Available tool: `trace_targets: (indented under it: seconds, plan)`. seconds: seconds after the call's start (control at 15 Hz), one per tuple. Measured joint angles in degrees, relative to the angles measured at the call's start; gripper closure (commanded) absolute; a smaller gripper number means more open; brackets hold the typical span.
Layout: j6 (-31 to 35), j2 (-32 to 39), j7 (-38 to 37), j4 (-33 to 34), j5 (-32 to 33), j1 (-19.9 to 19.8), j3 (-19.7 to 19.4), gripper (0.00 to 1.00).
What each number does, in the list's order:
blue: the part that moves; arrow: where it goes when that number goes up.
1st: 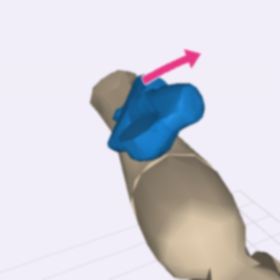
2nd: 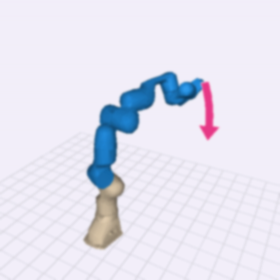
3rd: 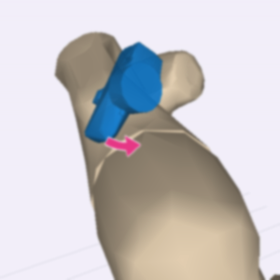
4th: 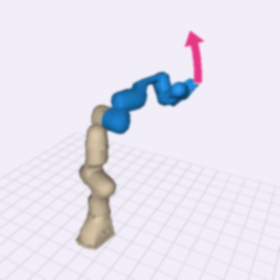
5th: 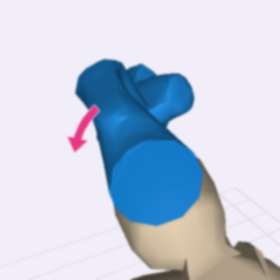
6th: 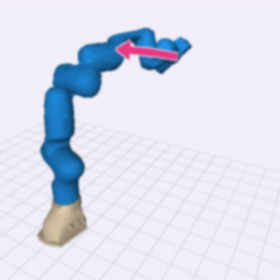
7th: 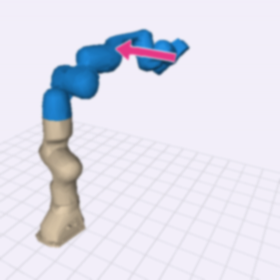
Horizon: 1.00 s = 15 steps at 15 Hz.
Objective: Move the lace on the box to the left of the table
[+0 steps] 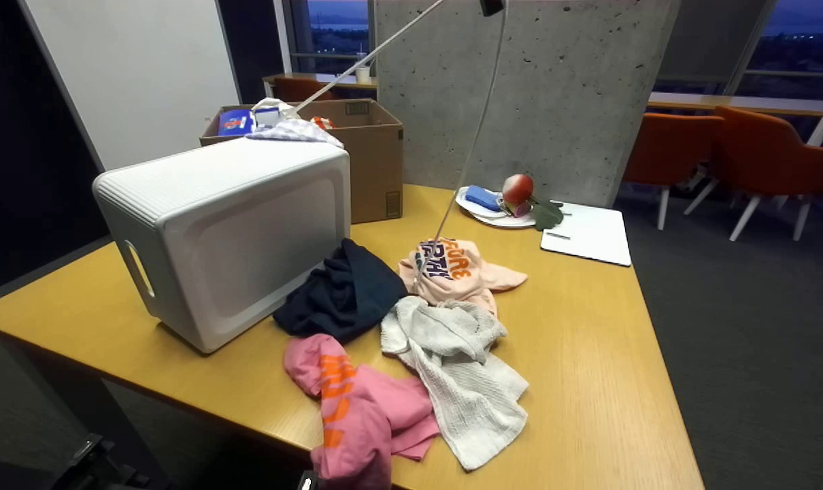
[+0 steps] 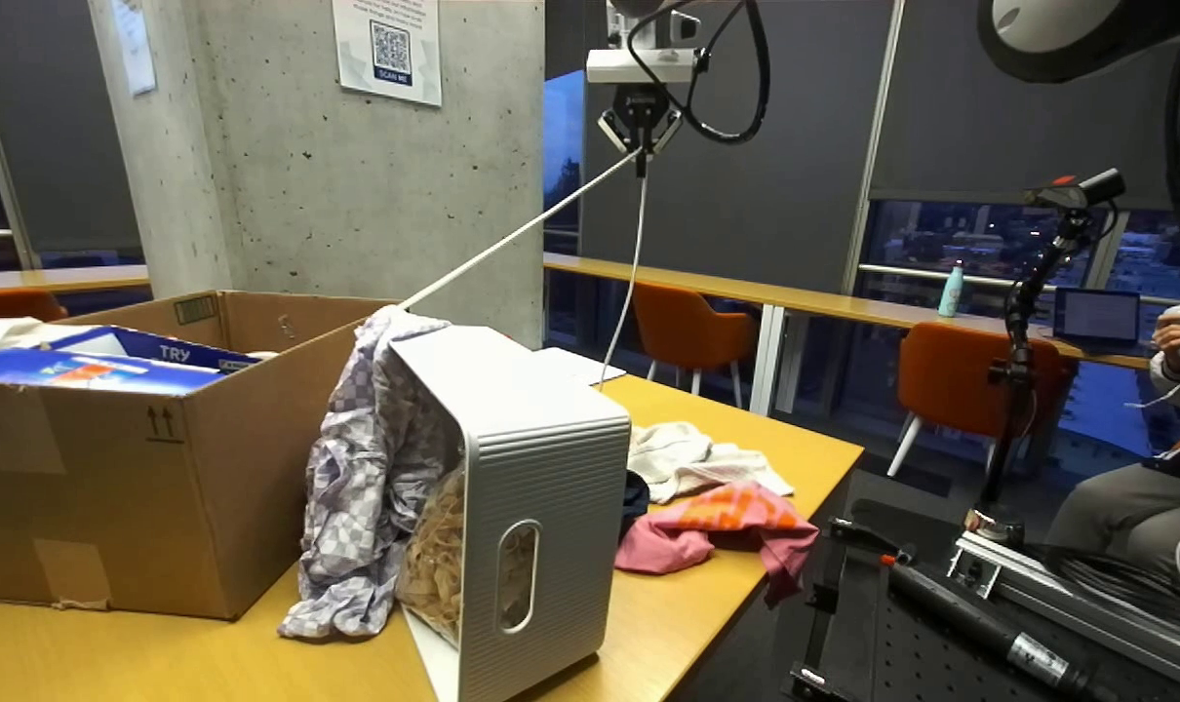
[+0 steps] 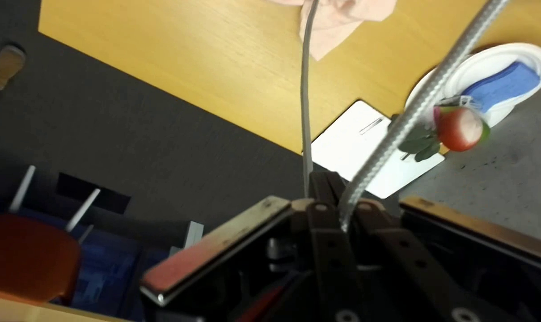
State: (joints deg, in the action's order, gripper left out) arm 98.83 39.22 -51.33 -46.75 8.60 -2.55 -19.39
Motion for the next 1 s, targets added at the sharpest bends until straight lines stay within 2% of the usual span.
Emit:
trace_targets:
  seconds: [0.27, 0.6, 1.0]
  plan:
    - [-1.21, 0.01, 0.00, 0.67, 1.26, -2.88, -3.48, 0.99]
    - [-1.96, 1.04, 0.05, 0.16, 1.31, -8.61, -7.14, 0.99]
    - [-3.35, 1.86, 0.05, 0.04, 1.32, -13.05, -10.07, 0.99]
